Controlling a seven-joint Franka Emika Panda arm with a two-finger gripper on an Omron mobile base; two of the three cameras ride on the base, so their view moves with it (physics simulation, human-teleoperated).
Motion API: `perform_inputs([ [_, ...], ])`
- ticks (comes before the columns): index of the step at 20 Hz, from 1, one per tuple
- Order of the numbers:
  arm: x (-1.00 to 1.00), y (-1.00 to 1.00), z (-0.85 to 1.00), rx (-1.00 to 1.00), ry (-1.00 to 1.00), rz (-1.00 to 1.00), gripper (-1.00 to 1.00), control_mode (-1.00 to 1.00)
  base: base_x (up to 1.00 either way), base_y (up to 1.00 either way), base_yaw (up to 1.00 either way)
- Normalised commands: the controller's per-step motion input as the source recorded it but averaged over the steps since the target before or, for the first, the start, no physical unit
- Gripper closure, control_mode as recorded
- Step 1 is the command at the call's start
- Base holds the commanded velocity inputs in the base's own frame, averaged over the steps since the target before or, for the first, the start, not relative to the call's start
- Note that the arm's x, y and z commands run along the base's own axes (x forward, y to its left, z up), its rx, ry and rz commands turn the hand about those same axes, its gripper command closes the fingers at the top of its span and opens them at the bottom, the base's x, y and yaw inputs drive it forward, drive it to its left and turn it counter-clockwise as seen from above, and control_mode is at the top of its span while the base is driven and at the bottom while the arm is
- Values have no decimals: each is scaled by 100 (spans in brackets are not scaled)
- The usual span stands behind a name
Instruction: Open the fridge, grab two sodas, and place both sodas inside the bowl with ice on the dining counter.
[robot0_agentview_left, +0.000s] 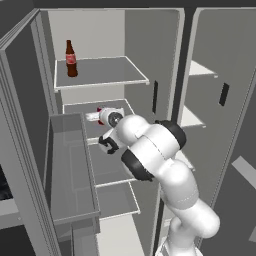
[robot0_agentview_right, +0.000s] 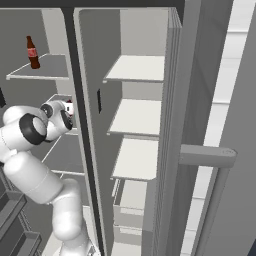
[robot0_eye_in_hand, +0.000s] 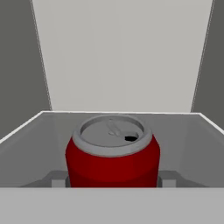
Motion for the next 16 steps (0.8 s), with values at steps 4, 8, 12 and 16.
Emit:
perform_inputs([
  [4, 9, 1, -2, 0, 1, 0, 100, -100, 0, 0, 0],
  [8, 4, 3, -2, -1, 2, 0, 100, -100, 0, 0, 0],
  [12, 0, 0, 0, 0, 0, 0, 100, -100, 0, 0, 0],
  [16, -5, 0, 0, 0, 0, 0, 100, -100, 0, 0, 0],
])
